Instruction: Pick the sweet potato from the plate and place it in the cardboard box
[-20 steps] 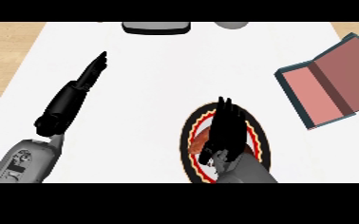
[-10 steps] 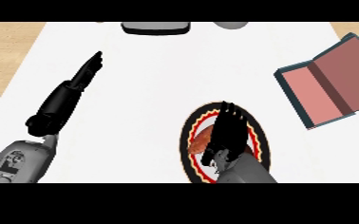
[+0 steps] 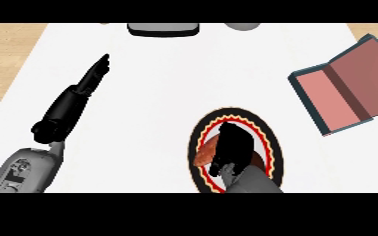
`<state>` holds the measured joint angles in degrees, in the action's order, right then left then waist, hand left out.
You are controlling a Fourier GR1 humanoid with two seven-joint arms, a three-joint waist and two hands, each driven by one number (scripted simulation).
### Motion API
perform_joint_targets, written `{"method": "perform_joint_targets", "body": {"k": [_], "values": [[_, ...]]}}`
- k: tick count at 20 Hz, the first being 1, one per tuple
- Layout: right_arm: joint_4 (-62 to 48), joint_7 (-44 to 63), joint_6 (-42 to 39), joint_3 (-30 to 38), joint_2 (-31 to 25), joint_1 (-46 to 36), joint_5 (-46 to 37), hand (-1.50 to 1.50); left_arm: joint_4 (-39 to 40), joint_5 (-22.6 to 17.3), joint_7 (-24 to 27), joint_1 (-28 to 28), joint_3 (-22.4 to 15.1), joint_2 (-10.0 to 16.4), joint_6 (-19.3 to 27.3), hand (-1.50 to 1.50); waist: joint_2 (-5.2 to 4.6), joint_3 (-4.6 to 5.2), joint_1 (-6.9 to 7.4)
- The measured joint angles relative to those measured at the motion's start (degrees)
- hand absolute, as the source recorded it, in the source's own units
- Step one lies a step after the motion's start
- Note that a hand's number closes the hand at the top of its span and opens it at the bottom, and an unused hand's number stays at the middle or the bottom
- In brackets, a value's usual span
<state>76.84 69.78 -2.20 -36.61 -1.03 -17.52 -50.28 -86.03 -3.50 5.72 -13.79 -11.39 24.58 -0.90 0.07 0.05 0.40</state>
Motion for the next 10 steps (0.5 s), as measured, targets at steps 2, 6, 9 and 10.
{"method": "perform_joint_targets", "body": {"k": [2,6,9,10], "values": [[-1.5,-0.93,0.72,-0.73,0.04,-1.13,-1.48,1.5,0.59,0.42,-0.38,-0.91,0.38,-0.44,-0.25,0.0,0.03,0.03,-0.07],[-2.78,-2.07,1.62,-1.73,0.25,-1.82,-5.02,1.5,0.83,0.8,-0.82,-1.14,1.13,-0.97,-0.94,0.0,0.06,0.01,-0.17],[-4.44,-4.24,1.77,-0.31,0.36,-3.24,-6.92,1.5,1.16,1.52,-0.41,-0.92,1.62,-1.57,-1.28,0.0,0.08,-0.01,-0.19],[-6.83,-6.44,1.98,0.92,0.45,-5.68,-6.32,1.5,0.81,1.83,-0.61,-0.8,1.44,-1.88,-1.25,0.0,0.03,-0.01,0.01]]}}
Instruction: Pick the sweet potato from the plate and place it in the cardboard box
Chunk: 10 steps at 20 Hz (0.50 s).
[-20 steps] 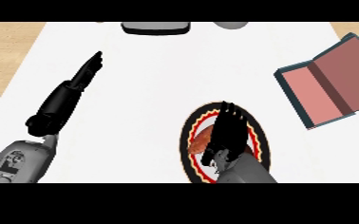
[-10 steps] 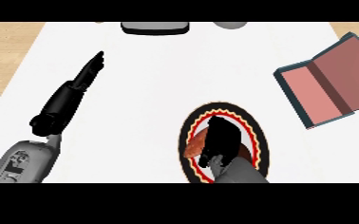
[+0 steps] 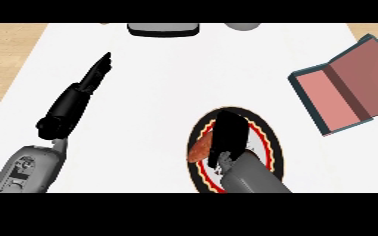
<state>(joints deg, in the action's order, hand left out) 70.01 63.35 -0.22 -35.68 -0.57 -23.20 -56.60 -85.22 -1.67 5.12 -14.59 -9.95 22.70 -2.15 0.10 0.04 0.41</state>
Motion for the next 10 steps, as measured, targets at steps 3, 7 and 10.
{"method": "perform_joint_targets", "body": {"k": [3,7,10], "values": [[-5.23,-9.86,0.09,5.28,-2.6,-7.05,3.49,1.5,-0.13,-0.24,0.26,-0.36,0.2,0.28,-1.06,0.0,-0.47,-0.06,0.9],[-11.27,-23.85,1.62,10.21,-6.94,-14.76,7.02,1.5,-0.28,-0.5,0.25,-1.2,0.43,0.43,-1.89,0.0,-1.02,-0.13,2.08],[-16.93,-30.88,4.25,12.42,-8.3,-20.82,6.73,1.5,-0.74,0.13,0.02,-0.8,-0.25,-0.26,-1.71,0.0,-1.01,-0.13,2.36]]}}
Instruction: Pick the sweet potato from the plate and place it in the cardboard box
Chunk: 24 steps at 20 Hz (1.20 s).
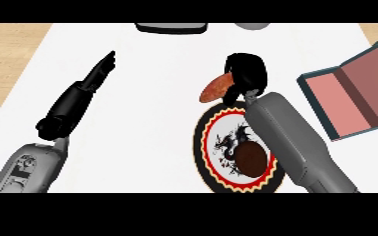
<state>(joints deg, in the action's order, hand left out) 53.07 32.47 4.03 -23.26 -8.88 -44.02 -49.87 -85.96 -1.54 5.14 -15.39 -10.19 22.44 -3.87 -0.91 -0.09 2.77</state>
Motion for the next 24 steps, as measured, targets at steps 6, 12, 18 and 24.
{"method": "perform_joint_targets", "body": {"k": [6,12,18,24], "values": [[-5.55,-5.29,3.1,1.25,-1.29,-9.24,-4.11,1.5,-1.11,0.62,-0.88,0.84,0.69,-0.46,0.21,0.0,0.52,0.06,-1.06],[-3.95,2.27,7.63,5.82,-1.73,-14.11,-6.77,1.5,-0.35,0.35,-0.55,1.35,2.53,0.02,-0.61,0.0,0.9,0.1,-2.25],[-2.33,9.46,12.43,12.91,-7.0,-15.45,-7.77,1.5,-1.23,0.65,-1.29,1.75,3.02,-0.05,-0.74,0.0,1.02,0.1,-2.74],[-0.98,10.64,13.92,18.73,-13.15,-13.25,-7.13,1.5,-1.75,1.3,-1.6,2.18,3.48,-0.7,-1.06,0.0,1.0,0.09,-2.87]]}}
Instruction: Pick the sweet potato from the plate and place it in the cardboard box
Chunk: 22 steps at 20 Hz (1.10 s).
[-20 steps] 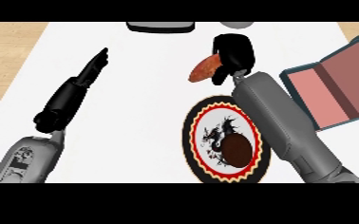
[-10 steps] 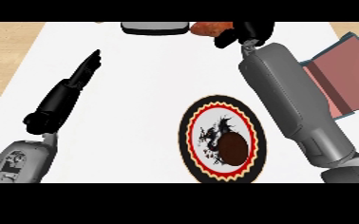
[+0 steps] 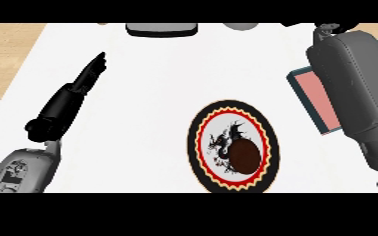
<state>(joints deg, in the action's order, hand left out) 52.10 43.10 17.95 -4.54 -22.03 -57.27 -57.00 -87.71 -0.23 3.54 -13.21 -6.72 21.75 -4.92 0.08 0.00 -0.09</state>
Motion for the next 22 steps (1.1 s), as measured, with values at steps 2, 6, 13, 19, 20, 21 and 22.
{"method": "perform_joint_targets", "body": {"k": [2,6,13,19,20,21,22], "values": [[-0.49,-1.87,-0.2,1.93,-2.69,1.38,0.96,1.5,0.6,-0.03,1.46,0.64,0.61,0.23,-0.7,0.0,-0.05,0.0,0.04],[-2.31,-4.35,-3.74,3.7,-6.41,3.54,1.86,1.5,0.47,0.83,1.41,0.56,0.63,-0.51,-0.69,0.0,-0.07,0.0,0.11],[-10.56,-10.94,-16.08,8.76,-12.02,5.09,8.7,1.5,0.82,1.64,1.79,0.7,0.57,-1.45,-0.72,0.0,-0.27,-0.02,0.45],[-17.16,-17.51,-24.61,10.88,-16.12,6.77,11.57,1.5,0.2,1.6,0.68,-0.19,1.29,-1.54,-1.61,0.0,-0.32,-0.03,0.61],[-17.96,-17.72,-25.79,10.99,-16.12,6.92,11.79,-1.5,-0.3,1.62,0.53,0.18,1.28,-1.54,-1.83,0.0,-0.29,-0.03,0.66],[-19.09,-18.64,-27.13,11.27,-16.59,7.07,12.16,-1.5,0.06,1.82,0.63,-0.17,1.37,-1.69,-1.84,0.0,-0.32,-0.03,0.68],[-19.7,-20.34,-28.65,11.66,-17.06,7.62,12.89,-1.5,0.19,2.15,0.22,-0.47,1.19,-2.15,-1.5,0.0,-0.31,-0.03,0.58]]}}
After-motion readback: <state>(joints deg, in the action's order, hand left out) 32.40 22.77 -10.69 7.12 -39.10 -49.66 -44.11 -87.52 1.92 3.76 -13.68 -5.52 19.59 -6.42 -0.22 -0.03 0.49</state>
